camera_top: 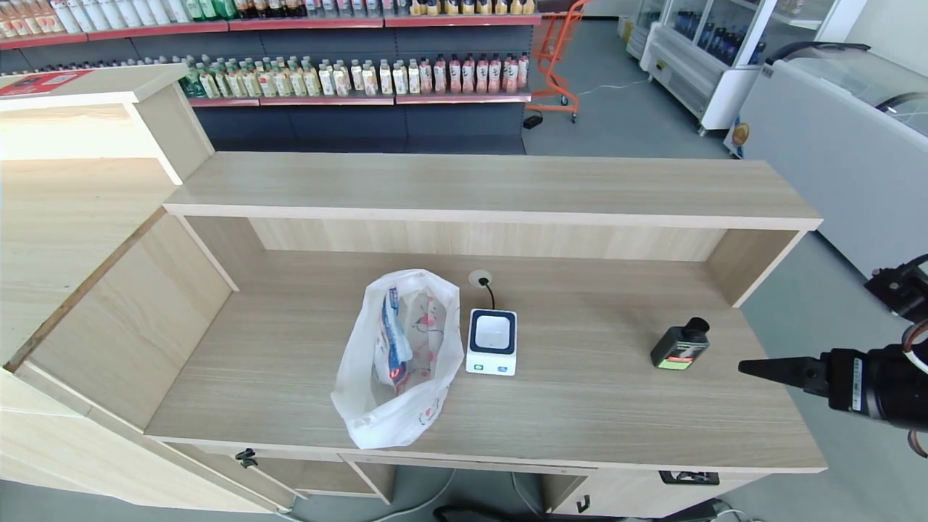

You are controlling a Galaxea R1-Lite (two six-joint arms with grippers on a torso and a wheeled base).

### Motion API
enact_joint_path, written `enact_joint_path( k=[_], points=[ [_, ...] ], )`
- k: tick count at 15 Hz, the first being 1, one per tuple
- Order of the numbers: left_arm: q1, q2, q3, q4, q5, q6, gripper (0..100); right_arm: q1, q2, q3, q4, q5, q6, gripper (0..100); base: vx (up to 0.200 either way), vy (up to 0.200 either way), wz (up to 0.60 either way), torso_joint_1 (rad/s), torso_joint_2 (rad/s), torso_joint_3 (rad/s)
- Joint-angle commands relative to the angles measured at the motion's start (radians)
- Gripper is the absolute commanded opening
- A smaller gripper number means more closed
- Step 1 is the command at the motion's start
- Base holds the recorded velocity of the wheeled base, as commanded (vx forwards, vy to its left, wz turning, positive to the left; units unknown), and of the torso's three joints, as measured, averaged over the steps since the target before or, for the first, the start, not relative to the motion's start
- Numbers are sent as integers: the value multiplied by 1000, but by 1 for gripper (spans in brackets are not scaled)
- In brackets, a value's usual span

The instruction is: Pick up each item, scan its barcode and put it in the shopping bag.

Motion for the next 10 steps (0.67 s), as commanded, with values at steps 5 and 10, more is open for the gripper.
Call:
enact_joint_path(
  k=[5,10],
  points=[
    [0,0,0,0,1,12,100,-5,34,16,36,-5,-63,100,0,-200,0,3,3,2],
    [0,1,0,0,1,-2,100,-14,100,10,30,-148,-127,100,0,-160,0,2,2,3]
  ],
)
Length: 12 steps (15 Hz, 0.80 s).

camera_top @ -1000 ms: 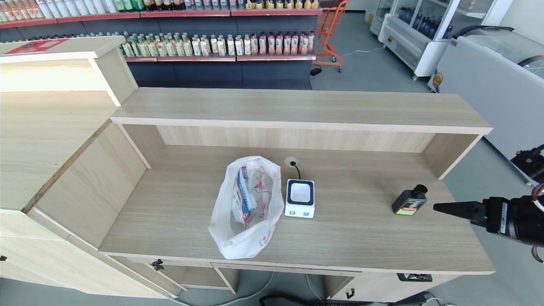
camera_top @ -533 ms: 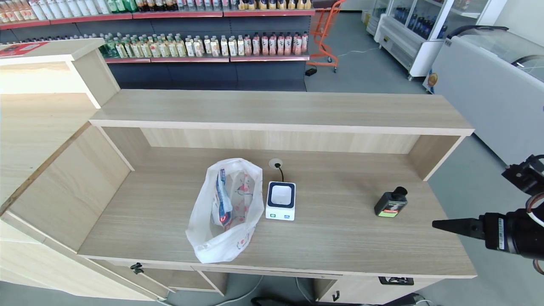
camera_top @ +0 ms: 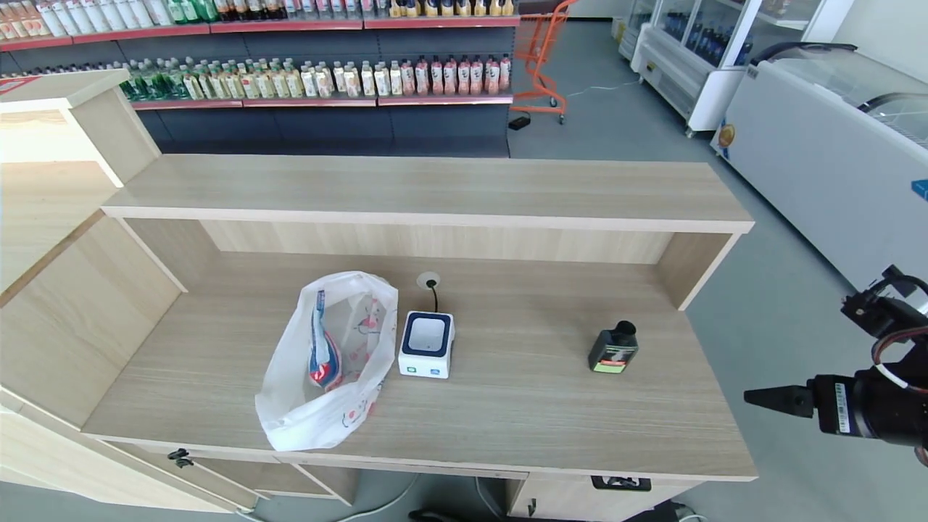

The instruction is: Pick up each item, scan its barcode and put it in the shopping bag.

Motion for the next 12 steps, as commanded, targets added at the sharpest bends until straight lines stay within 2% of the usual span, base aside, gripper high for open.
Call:
enact_joint_path(
  k=[1,4,8,9,10,11,12],
  points=[
    [0,1,0,0,0,-3,100,0,48,-11,3,-18,-8,100,0,0,0,0,0,0],
    [0,1,0,0,0,-3,100,-32,115,7,-2,-212,-175,100,0,0,0,0,0,0],
    [0,1,0,0,0,-3,100,-40,214,-42,-22,-226,-387,100,0,0,0,0,0,0],
    [0,1,0,0,0,-3,100,-29,267,-70,-51,-224,-483,100,0,0,0,0,0,0],
    [0,1,0,0,0,-3,100,-28,336,-88,-134,-221,-543,100,0,0,0,0,0,0],
    [0,1,0,0,0,-3,100,-14,414,-97,-272,-209,-586,100,0,0,0,0,0,0],
    [0,1,0,0,0,-3,100,-9,427,-99,-292,-206,-591,100,0,0,0,0,0,0]
  ],
)
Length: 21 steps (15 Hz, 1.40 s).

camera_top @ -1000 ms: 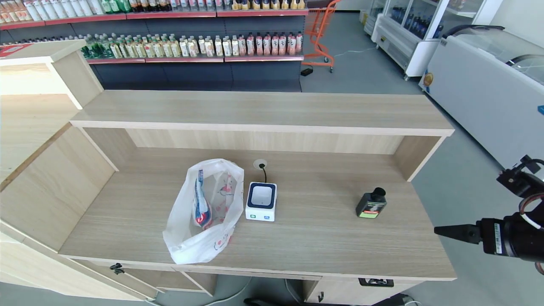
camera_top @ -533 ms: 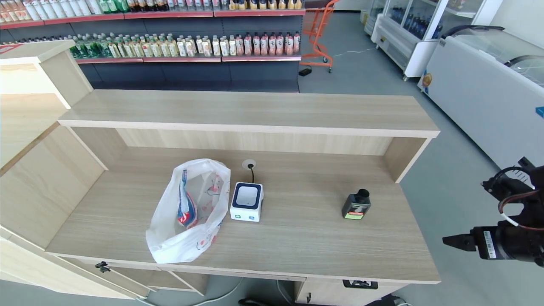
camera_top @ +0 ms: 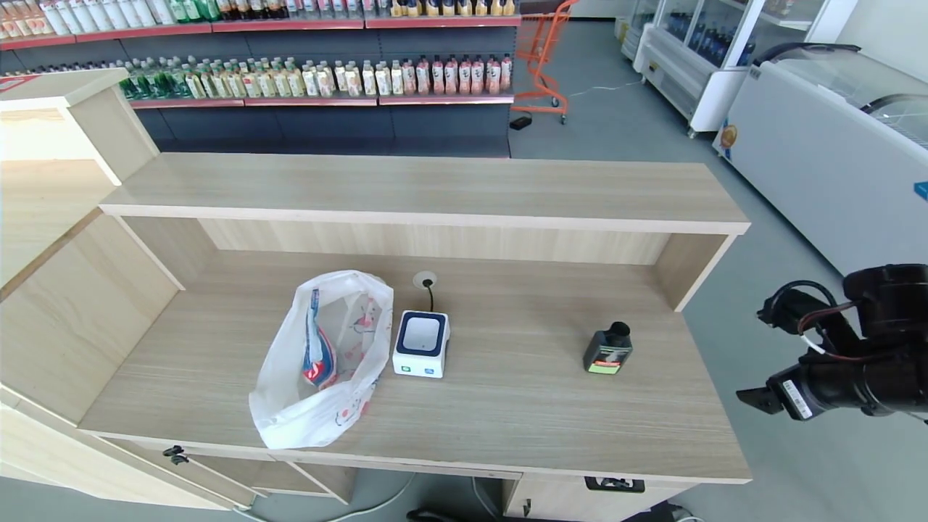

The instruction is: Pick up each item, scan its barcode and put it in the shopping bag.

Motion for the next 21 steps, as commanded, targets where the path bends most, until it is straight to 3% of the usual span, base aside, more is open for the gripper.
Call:
enact_joint_path(
  k=[1,4,8,10,21],
  points=[
    [0,1,0,2,0,0,100,38,224,-52,-195,90,-108,100,0,0,0,0,0,0],
    [0,1,0,0,0,0,100,56,338,-142,-201,216,-213,100,0,0,0,0,0,0],
    [0,1,0,0,0,0,100,102,447,-242,-205,286,-214,100,0,0,0,0,0,0],
    [0,0,0,0,0,0,100,115,493,-299,-215,380,-216,100,0,0,0,0,0,0],
    [0,1,0,0,0,0,100,165,625,-454,-216,412,-228,100,0,0,0,0,0,0]
  ],
)
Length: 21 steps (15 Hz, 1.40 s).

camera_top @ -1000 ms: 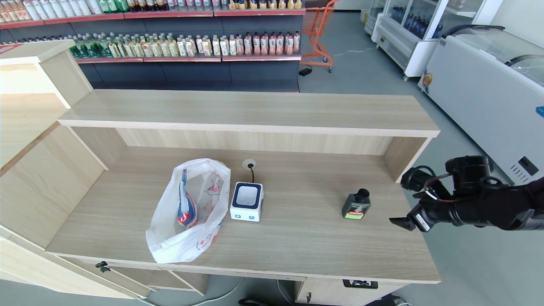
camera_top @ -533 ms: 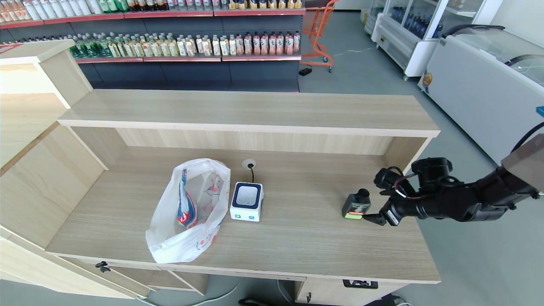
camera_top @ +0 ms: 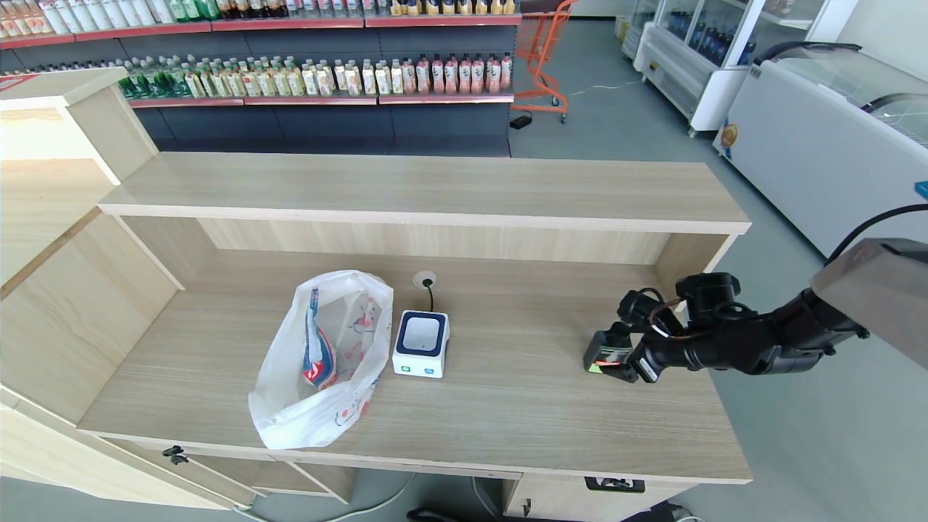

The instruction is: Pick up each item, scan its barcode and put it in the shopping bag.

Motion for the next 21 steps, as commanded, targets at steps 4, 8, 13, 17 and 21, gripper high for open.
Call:
enact_joint_path(
  k=[4,8,13,17,21],
  points=[
    [0,1,0,0,0,0,100,59,72,-79,0,-3,3,100,0,0,0,0,0,0],
    [0,1,0,0,0,0,100,79,113,-146,5,-12,48,0,0,0,0,0,0,0],
    [0,0,0,0,0,0,100,76,101,-110,-1,-10,43,0,0,0,0,0,0,0],
    [0,1,0,0,0,0,100,22,-148,154,-188,-10,48,0,0,0,0,0,0,0],
    [0,1,0,0,0,0,100,-213,-651,703,-385,9,-207,0,0,0,0,0,0,0]
  ],
)
